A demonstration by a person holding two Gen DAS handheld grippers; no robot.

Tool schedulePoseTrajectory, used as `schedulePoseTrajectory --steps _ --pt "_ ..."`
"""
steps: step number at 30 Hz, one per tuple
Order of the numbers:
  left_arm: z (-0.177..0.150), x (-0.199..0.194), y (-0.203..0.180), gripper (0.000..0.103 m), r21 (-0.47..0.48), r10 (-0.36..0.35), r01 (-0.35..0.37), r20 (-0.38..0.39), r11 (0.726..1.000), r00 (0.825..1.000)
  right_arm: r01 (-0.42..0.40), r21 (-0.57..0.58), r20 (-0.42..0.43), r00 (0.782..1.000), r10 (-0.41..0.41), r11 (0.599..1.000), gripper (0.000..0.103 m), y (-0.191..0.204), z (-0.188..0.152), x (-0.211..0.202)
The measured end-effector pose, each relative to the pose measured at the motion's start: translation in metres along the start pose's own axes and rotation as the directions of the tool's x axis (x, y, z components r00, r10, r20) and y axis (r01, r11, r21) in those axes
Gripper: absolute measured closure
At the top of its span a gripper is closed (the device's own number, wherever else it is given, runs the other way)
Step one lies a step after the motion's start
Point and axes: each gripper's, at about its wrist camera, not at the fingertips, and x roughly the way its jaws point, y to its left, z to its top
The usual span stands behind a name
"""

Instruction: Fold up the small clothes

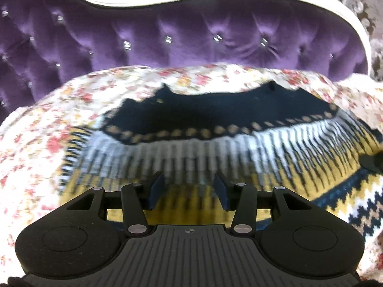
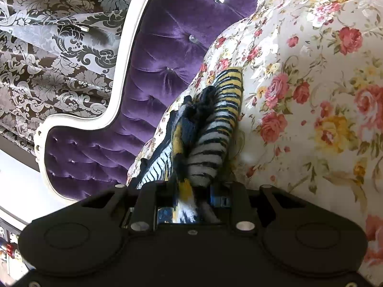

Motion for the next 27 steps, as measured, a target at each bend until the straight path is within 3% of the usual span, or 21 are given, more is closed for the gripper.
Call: schedulePoseTrajectory --steps 7,12,14,20,27 --pt "-0.001 0.006 -0.004 0.056 -0.022 0.001 -0.001 0.001 1.000 1.000 -0.013 -0.007 0.014 1.000 0.013 1.000 0.064 0.001 0.000 0.002" --pt "-0.004 0.005 -0.005 0.055 -0.022 -0.003 0.003 0.016 1.000 1.000 -0.042 -0.051 0.025 0.999 0.043 0.998 0.041 0.012 -0.003 0.004" --pt "-0.005 0.005 -0.008 0.055 -0.014 0.007 -0.006 0.026 1.000 1.000 -0.045 -0.078 0.026 0.999 0.047 0.996 0.037 0.017 -0.005 0.006" --pt "-0.009 0.003 -0.005 0.055 -0.020 -0.015 0.016 0.054 1.000 0.998 -0.034 -0.112 0.032 0.999 0.037 0.993 0.038 0.019 -0.008 0.005" --pt "-0.017 -0.017 0.021 0.055 -0.072 -0.094 0.102 0.105 0.992 0.990 -0.035 -0.120 0.033 0.999 0.039 0.992 0.039 0.018 -0.008 0.005"
